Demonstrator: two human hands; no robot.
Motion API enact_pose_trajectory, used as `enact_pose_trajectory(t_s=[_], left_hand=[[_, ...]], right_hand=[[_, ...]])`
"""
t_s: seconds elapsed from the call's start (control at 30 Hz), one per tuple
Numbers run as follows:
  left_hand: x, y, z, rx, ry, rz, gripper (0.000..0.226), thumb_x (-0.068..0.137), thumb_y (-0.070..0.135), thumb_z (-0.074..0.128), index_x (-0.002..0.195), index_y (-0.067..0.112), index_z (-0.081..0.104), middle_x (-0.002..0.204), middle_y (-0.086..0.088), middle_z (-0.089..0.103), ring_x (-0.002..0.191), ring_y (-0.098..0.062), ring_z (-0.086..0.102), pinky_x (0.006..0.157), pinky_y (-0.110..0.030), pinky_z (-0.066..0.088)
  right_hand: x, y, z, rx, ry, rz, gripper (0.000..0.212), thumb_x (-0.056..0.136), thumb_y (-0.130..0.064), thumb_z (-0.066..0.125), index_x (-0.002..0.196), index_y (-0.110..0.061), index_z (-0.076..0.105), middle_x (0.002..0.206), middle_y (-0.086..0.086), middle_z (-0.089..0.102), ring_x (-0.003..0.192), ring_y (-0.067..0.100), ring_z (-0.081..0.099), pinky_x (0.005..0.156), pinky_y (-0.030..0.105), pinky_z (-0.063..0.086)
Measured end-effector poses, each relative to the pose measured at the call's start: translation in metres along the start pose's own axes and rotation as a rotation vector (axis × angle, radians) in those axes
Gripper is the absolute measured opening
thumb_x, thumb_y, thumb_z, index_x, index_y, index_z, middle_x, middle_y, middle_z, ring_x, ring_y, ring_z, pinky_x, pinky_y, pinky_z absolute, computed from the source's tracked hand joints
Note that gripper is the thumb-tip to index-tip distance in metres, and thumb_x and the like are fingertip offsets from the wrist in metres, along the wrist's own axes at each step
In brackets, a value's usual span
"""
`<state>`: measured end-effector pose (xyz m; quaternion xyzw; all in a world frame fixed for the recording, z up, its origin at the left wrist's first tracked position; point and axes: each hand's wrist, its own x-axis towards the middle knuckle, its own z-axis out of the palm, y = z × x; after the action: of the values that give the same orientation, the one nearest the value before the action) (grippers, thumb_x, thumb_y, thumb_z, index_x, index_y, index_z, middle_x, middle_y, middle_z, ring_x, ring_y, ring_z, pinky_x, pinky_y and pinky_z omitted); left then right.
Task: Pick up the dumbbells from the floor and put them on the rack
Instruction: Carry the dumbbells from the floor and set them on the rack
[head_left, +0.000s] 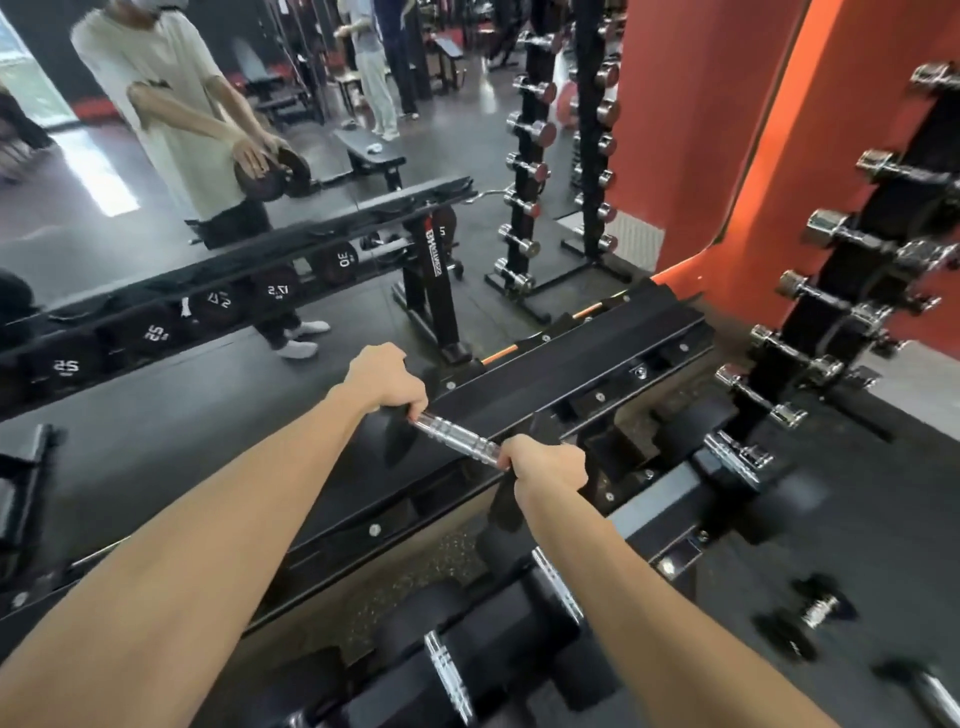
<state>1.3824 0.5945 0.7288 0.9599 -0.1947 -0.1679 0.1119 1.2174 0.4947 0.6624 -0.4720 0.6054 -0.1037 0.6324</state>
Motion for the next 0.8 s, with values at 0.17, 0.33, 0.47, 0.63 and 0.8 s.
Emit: enact_pose_trajectory(t_s=[0.17, 0.33, 0.47, 0.63, 0.8], left_hand=[[0.022, -0.020, 0.002, 0.030, -0.054, 0.072, 0.066, 0.051, 0.022, 0.087, 0.113, 0.006, 0.069, 0.104, -0.006, 0.071, 0.088, -0.027, 0.063, 0.053, -0.025, 0.046], [0.046, -0.049, -0.008, 0.071, -0.105, 0.150, 0.076, 0.054, 0.021, 0.087, 0.124, 0.003, 0.065, 0.105, -0.011, 0.067, 0.087, -0.027, 0.059, 0.049, -0.026, 0.042], [0.058, -0.073, -0.020, 0.121, -0.119, 0.187, 0.058, 0.048, 0.020, 0.087, 0.101, 0.005, 0.071, 0.092, -0.006, 0.070, 0.073, -0.025, 0.063, 0.045, -0.025, 0.041], [0.082, -0.078, -0.014, 0.126, -0.156, 0.206, 0.054, 0.047, 0.018, 0.086, 0.098, 0.009, 0.073, 0.091, -0.005, 0.070, 0.072, -0.024, 0.064, 0.046, -0.022, 0.042], [0.113, -0.061, -0.002, 0.114, -0.218, 0.252, 0.069, 0.049, 0.016, 0.086, 0.115, 0.006, 0.071, 0.101, -0.009, 0.069, 0.081, -0.025, 0.063, 0.045, -0.024, 0.040]], right_hand=[[-0.017, 0.015, 0.022, 0.049, 0.014, 0.058, 0.062, 0.067, -0.002, 0.080, 0.125, 0.001, 0.058, 0.102, 0.011, 0.061, 0.075, 0.022, 0.055, 0.058, 0.032, 0.052], [-0.034, 0.026, 0.063, 0.083, 0.057, 0.105, 0.073, 0.065, 0.001, 0.079, 0.133, 0.000, 0.054, 0.118, 0.014, 0.062, 0.085, 0.027, 0.058, 0.058, 0.035, 0.053], [-0.042, 0.034, 0.097, 0.111, 0.036, 0.178, 0.061, 0.062, 0.000, 0.079, 0.120, 0.000, 0.060, 0.108, 0.014, 0.065, 0.074, 0.022, 0.057, 0.050, 0.027, 0.046], [-0.032, 0.036, 0.121, 0.187, 0.054, 0.214, 0.061, 0.061, 0.001, 0.079, 0.119, 0.000, 0.061, 0.108, 0.015, 0.066, 0.065, 0.021, 0.053, 0.045, 0.026, 0.037], [-0.012, 0.026, 0.129, 0.234, 0.146, 0.226, 0.080, 0.064, 0.002, 0.076, 0.140, -0.005, 0.052, 0.118, 0.014, 0.065, 0.076, 0.026, 0.057, 0.048, 0.026, 0.037]])
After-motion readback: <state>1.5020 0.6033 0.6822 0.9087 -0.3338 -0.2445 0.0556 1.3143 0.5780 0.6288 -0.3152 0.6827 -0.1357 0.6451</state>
